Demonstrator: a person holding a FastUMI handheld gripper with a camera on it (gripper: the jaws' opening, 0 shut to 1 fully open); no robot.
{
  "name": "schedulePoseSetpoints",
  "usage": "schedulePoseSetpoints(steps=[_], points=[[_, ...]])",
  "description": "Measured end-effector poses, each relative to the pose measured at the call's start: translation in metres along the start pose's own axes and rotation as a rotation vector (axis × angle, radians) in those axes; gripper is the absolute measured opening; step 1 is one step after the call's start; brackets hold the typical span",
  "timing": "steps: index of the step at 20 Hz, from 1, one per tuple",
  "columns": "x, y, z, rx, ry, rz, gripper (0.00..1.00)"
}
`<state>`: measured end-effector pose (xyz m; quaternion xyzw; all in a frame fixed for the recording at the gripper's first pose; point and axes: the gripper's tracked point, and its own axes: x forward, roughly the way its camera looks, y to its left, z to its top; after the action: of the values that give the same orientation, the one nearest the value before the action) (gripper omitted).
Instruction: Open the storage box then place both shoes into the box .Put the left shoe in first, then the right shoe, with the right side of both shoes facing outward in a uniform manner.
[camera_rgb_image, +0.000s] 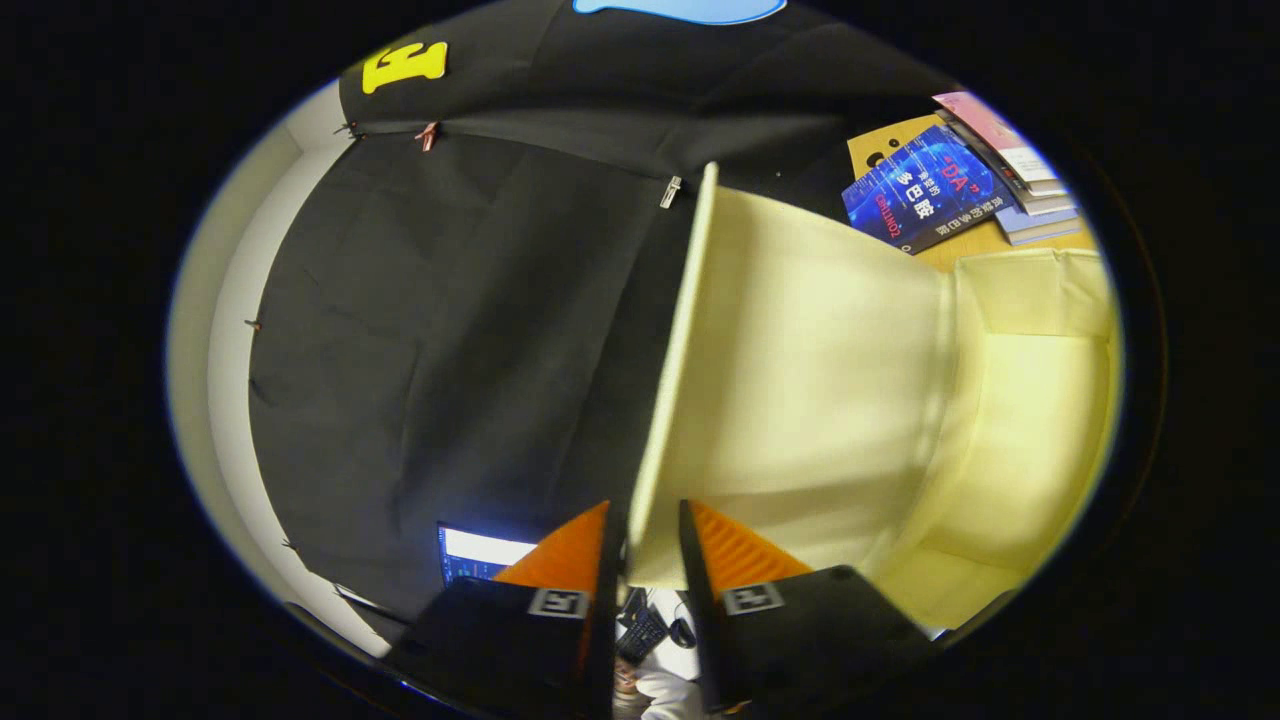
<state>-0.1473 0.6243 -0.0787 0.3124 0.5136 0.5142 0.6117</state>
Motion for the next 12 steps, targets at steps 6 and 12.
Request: schedulePoseSetpoints(steps=[6,12], points=[[-0.049,-0.038,0.019,-0.192,-0.120,-0.124,0.98],[-0.152,-0.091,0.057,-0.356,-0.292,-0.355,0.98]])
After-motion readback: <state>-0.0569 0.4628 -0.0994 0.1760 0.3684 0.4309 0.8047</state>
